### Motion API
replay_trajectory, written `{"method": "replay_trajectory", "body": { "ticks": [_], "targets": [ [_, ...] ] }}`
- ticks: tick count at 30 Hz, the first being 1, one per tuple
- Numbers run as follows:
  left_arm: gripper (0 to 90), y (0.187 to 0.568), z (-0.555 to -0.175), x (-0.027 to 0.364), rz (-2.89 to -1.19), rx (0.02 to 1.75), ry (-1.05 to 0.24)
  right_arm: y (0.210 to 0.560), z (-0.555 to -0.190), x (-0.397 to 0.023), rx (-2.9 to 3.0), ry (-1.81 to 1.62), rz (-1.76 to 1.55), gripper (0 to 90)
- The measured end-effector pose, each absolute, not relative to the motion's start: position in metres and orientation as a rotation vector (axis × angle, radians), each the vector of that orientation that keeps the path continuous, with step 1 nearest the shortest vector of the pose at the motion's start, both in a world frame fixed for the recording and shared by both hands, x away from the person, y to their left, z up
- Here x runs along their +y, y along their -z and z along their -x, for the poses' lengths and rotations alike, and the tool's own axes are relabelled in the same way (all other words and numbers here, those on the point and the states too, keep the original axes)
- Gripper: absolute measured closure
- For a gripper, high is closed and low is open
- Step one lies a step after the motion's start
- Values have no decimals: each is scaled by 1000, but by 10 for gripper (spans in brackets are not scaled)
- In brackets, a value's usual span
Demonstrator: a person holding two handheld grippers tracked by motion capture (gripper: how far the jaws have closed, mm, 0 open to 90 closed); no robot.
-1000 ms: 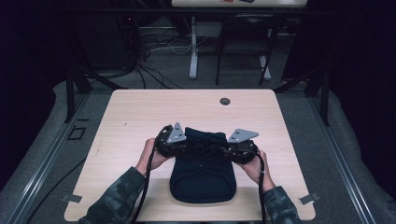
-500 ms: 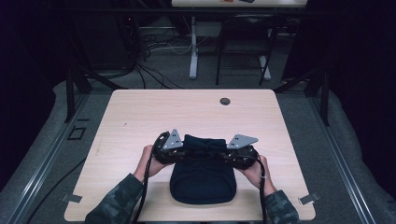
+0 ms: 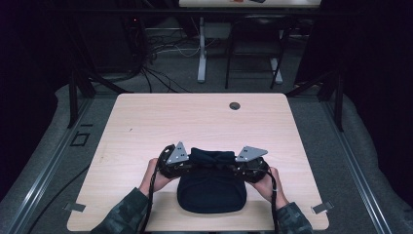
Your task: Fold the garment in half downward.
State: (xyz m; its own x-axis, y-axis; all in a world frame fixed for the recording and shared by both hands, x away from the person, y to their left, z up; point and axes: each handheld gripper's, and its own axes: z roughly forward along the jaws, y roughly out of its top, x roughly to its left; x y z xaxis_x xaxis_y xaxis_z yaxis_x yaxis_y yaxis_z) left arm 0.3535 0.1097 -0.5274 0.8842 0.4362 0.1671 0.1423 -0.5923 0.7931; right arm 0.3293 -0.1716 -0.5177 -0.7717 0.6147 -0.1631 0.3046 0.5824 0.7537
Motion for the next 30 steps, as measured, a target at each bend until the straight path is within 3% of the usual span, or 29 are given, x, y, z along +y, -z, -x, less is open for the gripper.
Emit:
{"method": "replay_trajectory", "body": {
  "ticks": [30],
  "targets": [
    [739, 553, -336, 112, -2218, 413, -357, 536, -313, -173, 2497, -997, -748, 655]
  ]
}}
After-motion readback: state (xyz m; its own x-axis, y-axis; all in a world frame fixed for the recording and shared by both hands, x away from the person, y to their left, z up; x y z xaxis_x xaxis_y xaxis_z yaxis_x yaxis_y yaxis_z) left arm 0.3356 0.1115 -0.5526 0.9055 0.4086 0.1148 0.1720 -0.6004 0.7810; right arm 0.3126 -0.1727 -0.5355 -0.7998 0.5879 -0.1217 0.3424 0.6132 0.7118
